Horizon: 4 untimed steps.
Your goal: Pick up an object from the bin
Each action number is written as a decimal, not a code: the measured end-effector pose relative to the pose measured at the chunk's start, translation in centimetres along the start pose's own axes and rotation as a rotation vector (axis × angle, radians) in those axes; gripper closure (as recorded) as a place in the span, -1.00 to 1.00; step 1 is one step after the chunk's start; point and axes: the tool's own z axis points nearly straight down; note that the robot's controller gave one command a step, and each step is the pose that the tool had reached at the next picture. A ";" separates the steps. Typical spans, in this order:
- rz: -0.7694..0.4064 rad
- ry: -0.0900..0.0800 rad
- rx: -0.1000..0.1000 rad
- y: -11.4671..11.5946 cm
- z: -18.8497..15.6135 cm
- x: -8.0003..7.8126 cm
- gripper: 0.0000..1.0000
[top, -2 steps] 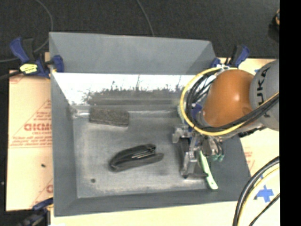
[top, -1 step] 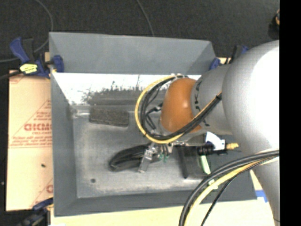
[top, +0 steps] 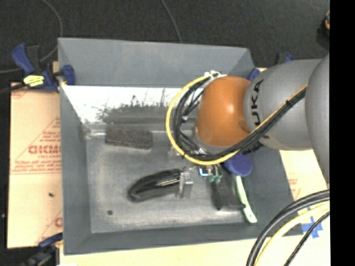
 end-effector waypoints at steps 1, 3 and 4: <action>0.554 0.018 0.002 1.5 3.7 0.6 -1.00; 0.689 0.018 0.003 2.5 7.0 -0.6 1.00; 0.688 0.018 0.003 2.5 7.0 -0.6 1.00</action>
Offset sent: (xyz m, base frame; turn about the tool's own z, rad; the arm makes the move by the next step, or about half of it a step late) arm 0.0257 0.0283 -0.0703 0.0502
